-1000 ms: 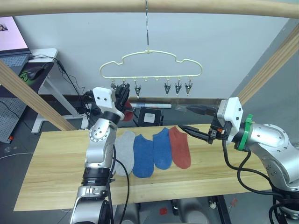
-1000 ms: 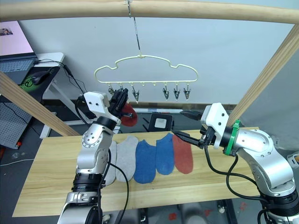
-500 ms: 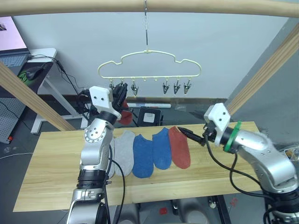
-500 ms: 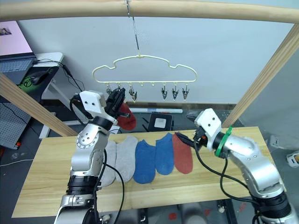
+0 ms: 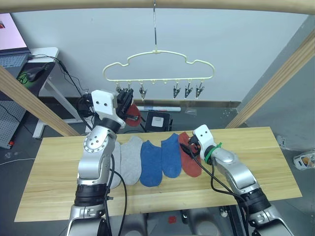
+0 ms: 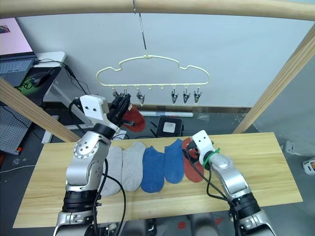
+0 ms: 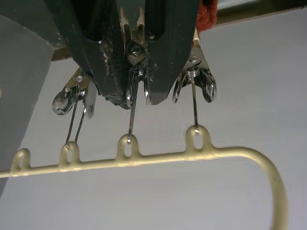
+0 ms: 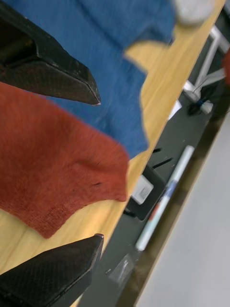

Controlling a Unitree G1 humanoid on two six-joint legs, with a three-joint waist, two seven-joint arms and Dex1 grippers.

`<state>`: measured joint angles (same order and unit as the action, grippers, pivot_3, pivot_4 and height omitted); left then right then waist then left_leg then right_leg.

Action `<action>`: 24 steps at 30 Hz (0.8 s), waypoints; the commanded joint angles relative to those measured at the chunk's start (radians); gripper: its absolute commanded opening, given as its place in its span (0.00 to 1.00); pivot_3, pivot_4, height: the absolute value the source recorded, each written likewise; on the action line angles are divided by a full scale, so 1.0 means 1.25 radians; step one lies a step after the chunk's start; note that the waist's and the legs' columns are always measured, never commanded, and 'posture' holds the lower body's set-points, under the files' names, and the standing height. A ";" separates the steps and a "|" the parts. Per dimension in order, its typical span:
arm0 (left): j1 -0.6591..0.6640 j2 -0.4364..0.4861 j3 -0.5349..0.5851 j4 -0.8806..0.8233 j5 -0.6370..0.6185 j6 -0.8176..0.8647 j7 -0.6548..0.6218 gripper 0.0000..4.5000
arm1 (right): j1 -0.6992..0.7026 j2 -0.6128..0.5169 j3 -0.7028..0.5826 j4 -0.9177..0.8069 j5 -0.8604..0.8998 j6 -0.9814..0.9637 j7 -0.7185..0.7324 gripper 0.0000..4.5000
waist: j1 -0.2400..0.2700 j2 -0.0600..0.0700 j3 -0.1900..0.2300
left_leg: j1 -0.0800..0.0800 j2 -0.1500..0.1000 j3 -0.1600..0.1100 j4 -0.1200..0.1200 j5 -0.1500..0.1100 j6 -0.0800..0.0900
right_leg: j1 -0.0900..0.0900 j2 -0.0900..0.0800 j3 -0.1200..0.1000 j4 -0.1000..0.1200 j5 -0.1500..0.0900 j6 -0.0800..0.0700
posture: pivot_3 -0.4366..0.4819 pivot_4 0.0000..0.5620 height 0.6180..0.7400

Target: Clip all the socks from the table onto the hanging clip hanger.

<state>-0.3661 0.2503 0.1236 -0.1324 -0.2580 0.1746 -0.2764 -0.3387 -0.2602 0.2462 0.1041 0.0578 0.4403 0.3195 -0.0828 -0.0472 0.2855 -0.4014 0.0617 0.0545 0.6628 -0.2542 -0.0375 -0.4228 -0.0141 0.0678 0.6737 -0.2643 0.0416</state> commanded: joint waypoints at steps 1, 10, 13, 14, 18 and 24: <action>0.007 0.006 0.004 -0.048 -0.007 0.008 -0.003 0.05 | -0.025 0.013 -0.035 0.068 -0.013 -0.069 -0.016 1.00 | 0.000 0.000 0.002 | 0.000 0.000 0.000 0.000 0.000 0.000 | 0.000 0.000 0.000 0.000 0.000 0.000 | 0.39 0.58 1.00; 0.017 0.008 0.003 -0.061 -0.007 0.021 -0.004 0.05 | -0.066 0.059 -0.077 0.231 -0.009 -0.119 -0.010 0.87 | 0.000 0.001 0.010 | 0.000 0.001 0.000 -0.001 0.000 0.000 | 0.000 0.000 0.000 0.000 0.000 0.000 | 0.40 0.59 1.00; 0.018 0.008 0.003 -0.061 -0.006 0.022 -0.004 0.05 | -0.065 0.060 -0.073 0.232 -0.020 -0.110 -0.009 0.65 | 0.000 0.001 0.010 | 0.000 0.001 0.000 -0.001 0.000 0.000 | 0.000 0.000 0.000 0.000 0.000 0.000 | 0.39 0.59 1.00; 0.019 0.007 0.003 -0.062 -0.006 0.022 -0.004 0.05 | -0.063 0.060 -0.071 0.231 -0.023 -0.108 -0.010 0.60 | 0.000 0.001 0.010 | 0.000 0.001 0.000 -0.001 0.000 0.000 | 0.000 0.000 0.000 0.000 0.000 0.000 | 0.39 0.59 1.00; 0.021 0.006 0.004 -0.062 -0.005 0.024 -0.004 0.05 | -0.050 0.057 -0.063 0.214 -0.043 -0.115 -0.012 0.27 | 0.000 0.001 0.010 | 0.000 0.001 0.000 -0.001 0.000 0.000 | 0.000 0.000 0.000 0.000 0.000 0.000 | 0.39 0.58 1.00; 0.031 0.014 0.014 -0.088 -0.031 0.046 -0.018 0.05 | -0.016 0.025 -0.041 0.095 -0.055 -0.127 0.044 0.00 | 0.000 0.002 0.011 | 0.000 0.001 0.000 -0.002 0.000 0.000 | 0.000 0.000 0.000 -0.001 0.000 0.000 | 0.40 0.58 1.00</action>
<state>-0.3399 0.2543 0.1243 -0.1968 -0.2766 0.2190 -0.2898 -0.3713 -0.2107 0.1841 0.3090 -0.0096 0.2934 0.3412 -0.0822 -0.0443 0.2996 -0.4015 0.0626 0.0550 0.6606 -0.2546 -0.0382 -0.4232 -0.0142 0.0683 0.6718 -0.2645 0.0418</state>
